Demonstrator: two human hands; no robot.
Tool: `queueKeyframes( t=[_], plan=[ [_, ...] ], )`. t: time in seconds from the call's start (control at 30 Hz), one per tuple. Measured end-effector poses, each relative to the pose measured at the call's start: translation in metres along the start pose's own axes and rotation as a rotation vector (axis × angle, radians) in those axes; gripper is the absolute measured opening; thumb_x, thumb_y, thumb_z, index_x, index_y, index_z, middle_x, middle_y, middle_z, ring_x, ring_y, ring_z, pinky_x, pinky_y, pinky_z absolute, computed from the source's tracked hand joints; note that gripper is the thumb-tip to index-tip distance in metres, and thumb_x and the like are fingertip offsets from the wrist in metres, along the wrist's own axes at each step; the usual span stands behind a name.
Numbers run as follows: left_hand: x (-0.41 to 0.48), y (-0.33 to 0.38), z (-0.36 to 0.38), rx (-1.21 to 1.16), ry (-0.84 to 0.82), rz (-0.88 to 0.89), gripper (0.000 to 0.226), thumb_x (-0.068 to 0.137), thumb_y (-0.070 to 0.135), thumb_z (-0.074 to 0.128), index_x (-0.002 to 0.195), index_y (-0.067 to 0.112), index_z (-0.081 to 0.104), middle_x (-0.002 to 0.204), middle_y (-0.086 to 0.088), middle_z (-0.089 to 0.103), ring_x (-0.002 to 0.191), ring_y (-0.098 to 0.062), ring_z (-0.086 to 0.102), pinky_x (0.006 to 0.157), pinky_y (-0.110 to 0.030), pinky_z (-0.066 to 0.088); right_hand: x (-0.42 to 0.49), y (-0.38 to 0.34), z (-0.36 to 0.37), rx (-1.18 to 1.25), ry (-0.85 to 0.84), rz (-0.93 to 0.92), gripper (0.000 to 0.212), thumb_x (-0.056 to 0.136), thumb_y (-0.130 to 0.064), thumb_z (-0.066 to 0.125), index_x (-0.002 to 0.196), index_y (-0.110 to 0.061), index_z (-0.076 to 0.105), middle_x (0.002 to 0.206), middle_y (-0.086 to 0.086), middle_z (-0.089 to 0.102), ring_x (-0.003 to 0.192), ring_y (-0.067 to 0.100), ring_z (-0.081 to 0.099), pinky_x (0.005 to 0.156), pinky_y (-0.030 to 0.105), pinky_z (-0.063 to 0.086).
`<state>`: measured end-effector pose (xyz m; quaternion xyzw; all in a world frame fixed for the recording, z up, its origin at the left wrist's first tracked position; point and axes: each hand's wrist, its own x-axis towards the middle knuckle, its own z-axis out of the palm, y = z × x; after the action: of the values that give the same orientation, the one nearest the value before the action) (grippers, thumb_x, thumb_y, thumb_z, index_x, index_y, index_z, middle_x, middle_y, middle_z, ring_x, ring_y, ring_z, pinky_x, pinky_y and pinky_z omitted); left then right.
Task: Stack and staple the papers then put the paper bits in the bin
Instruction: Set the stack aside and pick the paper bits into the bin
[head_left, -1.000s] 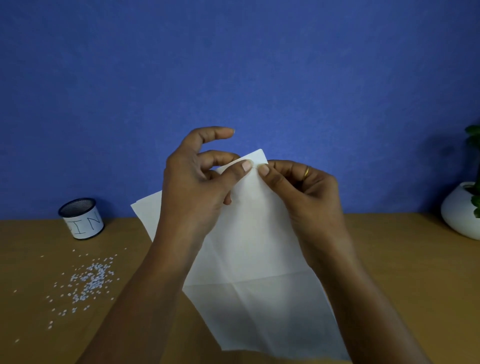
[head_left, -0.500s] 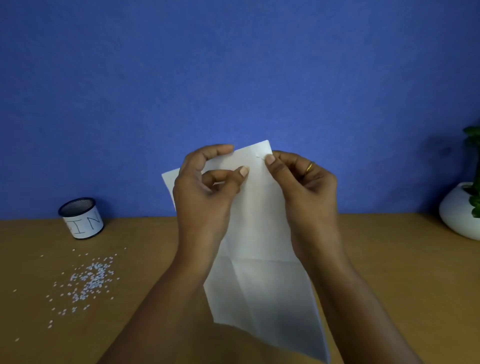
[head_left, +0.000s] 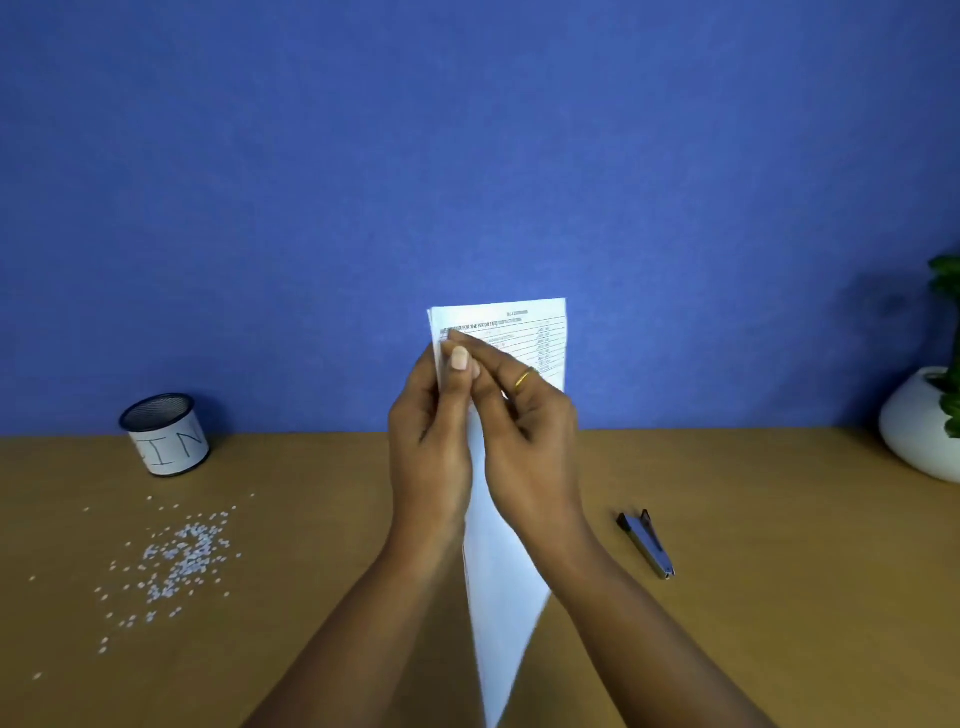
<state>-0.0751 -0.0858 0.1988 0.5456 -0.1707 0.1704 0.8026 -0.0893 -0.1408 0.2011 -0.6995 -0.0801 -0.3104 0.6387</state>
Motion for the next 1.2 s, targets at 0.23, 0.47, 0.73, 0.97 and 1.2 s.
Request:
queueKeyframes(
  t=[0.23, 0.47, 0.73, 0.97, 1.2],
  plan=[
    [0.020, -0.018, -0.019, -0.075, 0.001, -0.108, 0.021, 0.095, 0.010, 0.046, 0.100, 0.015, 0.066, 0.095, 0.002, 0.072, 0.093, -0.015, 0.066, 0.084, -0.029, 0.054, 0.013, 0.031, -0.024, -0.099, -0.023, -0.129, 0.035, 0.090, -0.002, 0.049, 0.116, -0.023, 0.060, 0.116, -0.015, 0.060, 0.109, -0.013, 0.053, 0.090, 0.004, 0.041],
    [0.031, -0.017, -0.032, 0.038, -0.101, 0.019, 0.026, 0.096, 0.009, 0.043, 0.094, 0.024, 0.063, 0.087, 0.019, 0.072, 0.089, 0.000, 0.066, 0.079, -0.016, 0.052, 0.022, 0.098, -0.092, -0.057, 0.180, 0.169, 0.055, 0.083, -0.004, 0.062, 0.132, -0.020, 0.042, 0.135, -0.006, 0.046, 0.112, -0.006, 0.051, 0.095, 0.025, 0.043],
    [0.044, -0.024, -0.041, -0.002, -0.113, 0.001, 0.025, 0.096, 0.012, 0.044, 0.097, 0.025, 0.065, 0.093, 0.013, 0.073, 0.095, -0.008, 0.065, 0.084, -0.024, 0.053, -0.014, 0.140, -0.119, 0.047, -0.205, 0.609, 0.027, 0.093, -0.021, 0.051, 0.119, -0.019, 0.060, 0.114, -0.001, 0.069, 0.108, 0.018, 0.064, 0.093, 0.035, 0.051],
    [0.052, -0.044, -0.051, 0.018, -0.060, -0.108, 0.020, 0.097, 0.011, 0.044, 0.102, 0.017, 0.063, 0.105, -0.003, 0.067, 0.104, -0.021, 0.062, 0.093, -0.034, 0.050, -0.031, 0.159, -0.122, 0.032, -0.168, 0.679, 0.023, 0.094, -0.015, 0.049, 0.112, -0.014, 0.063, 0.108, 0.002, 0.072, 0.103, 0.019, 0.067, 0.090, 0.034, 0.053],
    [0.027, -0.118, -0.078, 0.298, -0.008, -0.392, 0.029, 0.088, -0.001, 0.055, 0.117, 0.005, 0.054, 0.097, 0.003, 0.065, 0.085, -0.011, 0.063, 0.082, -0.029, 0.051, -0.034, 0.185, -0.121, -0.005, -0.032, 0.777, 0.018, 0.096, -0.017, 0.047, 0.106, -0.014, 0.062, 0.112, 0.006, 0.068, 0.105, 0.023, 0.062, 0.099, 0.042, 0.046]
  ],
)
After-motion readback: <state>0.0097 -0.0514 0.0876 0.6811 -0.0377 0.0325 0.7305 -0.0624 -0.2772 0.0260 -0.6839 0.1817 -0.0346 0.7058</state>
